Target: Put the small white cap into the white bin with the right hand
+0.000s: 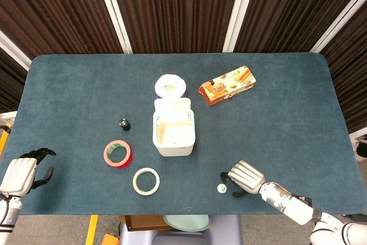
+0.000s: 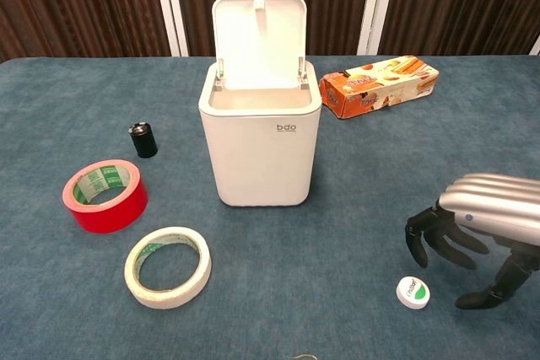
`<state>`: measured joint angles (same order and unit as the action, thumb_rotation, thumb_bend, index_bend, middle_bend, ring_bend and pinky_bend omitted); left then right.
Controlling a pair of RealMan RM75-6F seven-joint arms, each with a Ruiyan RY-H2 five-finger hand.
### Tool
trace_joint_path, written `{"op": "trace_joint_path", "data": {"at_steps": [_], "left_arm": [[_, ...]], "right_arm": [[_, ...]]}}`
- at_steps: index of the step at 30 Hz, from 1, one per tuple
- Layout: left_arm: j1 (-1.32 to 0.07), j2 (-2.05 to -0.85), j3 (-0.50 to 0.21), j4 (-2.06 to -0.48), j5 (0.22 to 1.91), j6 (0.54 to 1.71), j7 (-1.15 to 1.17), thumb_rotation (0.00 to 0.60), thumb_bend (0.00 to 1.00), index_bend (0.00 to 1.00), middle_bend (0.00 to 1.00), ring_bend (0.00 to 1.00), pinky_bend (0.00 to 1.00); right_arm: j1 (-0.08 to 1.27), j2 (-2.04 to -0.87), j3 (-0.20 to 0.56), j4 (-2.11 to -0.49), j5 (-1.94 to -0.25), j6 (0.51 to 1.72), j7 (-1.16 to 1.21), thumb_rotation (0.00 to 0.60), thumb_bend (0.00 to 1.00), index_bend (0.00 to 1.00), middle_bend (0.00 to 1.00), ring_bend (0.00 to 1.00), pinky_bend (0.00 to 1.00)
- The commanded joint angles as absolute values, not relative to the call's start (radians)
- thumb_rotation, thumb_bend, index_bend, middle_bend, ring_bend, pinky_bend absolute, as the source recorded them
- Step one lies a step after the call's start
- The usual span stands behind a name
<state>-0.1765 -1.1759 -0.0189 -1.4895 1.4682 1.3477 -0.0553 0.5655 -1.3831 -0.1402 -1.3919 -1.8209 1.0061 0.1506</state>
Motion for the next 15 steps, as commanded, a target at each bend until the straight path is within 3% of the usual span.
{"op": "trace_joint_path", "data": {"at_steps": [1, 15], "left_arm": [[-0.176, -1.175, -0.019, -1.49, 1.468, 1.349, -0.056, 0.6, 0.45, 0.35, 0.33, 0.35, 0.43], [-0.176, -1.172, -0.018, -1.493, 1.471, 1.348, -0.059, 0.6, 0.45, 0.35, 0.33, 0.35, 0.43]], "right_arm": [[0.572, -1.391, -0.144, -1.386, -1.815, 0.998, 0.152, 0.6, 0.27, 0.62, 0.83, 0.81, 0.98], [0.599, -1.418, -0.162, -1.367, -1.803, 0.983, 0.162, 0.6, 0.27, 0.61, 0.83, 0.81, 0.98]]}}
